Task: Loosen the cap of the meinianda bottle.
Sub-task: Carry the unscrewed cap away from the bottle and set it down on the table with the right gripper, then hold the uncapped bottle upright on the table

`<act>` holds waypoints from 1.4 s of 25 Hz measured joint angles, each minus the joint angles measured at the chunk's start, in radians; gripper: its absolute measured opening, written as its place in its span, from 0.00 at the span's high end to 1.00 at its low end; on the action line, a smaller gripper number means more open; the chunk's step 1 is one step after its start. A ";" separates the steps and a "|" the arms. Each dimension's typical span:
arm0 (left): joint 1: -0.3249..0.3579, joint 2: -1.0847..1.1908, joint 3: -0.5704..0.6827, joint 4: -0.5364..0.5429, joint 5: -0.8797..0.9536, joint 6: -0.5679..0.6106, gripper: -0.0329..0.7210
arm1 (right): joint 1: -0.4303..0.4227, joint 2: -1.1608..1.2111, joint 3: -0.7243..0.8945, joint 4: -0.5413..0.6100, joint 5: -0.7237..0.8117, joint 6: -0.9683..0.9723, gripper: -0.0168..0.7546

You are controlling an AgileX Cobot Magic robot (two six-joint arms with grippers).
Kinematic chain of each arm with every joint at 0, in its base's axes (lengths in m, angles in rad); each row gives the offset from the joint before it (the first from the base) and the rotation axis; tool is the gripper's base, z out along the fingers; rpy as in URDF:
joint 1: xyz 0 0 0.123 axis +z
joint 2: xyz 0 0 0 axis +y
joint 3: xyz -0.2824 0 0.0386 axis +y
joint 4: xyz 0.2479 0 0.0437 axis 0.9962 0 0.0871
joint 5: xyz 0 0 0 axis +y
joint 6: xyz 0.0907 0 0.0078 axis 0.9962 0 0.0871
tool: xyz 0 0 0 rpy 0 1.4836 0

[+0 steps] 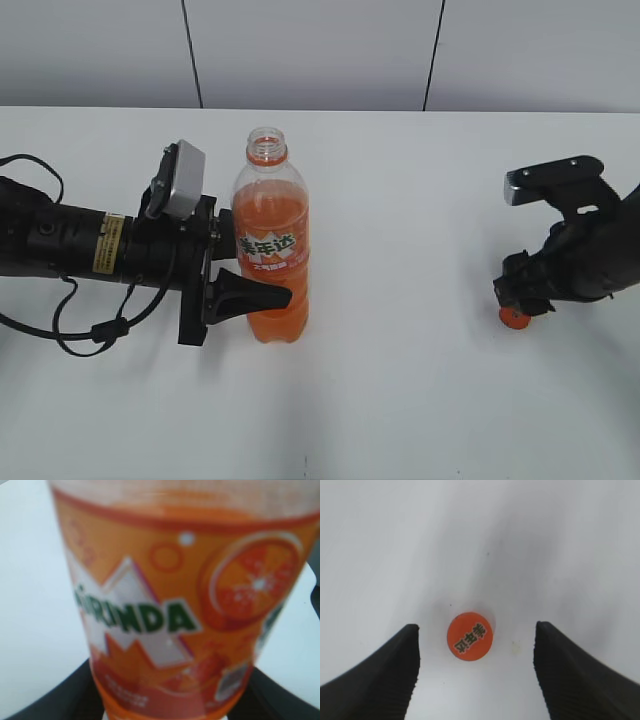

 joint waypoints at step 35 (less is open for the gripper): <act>0.000 0.000 0.000 0.000 0.000 0.000 0.41 | 0.000 -0.017 -1.032 -0.003 1.010 0.000 0.29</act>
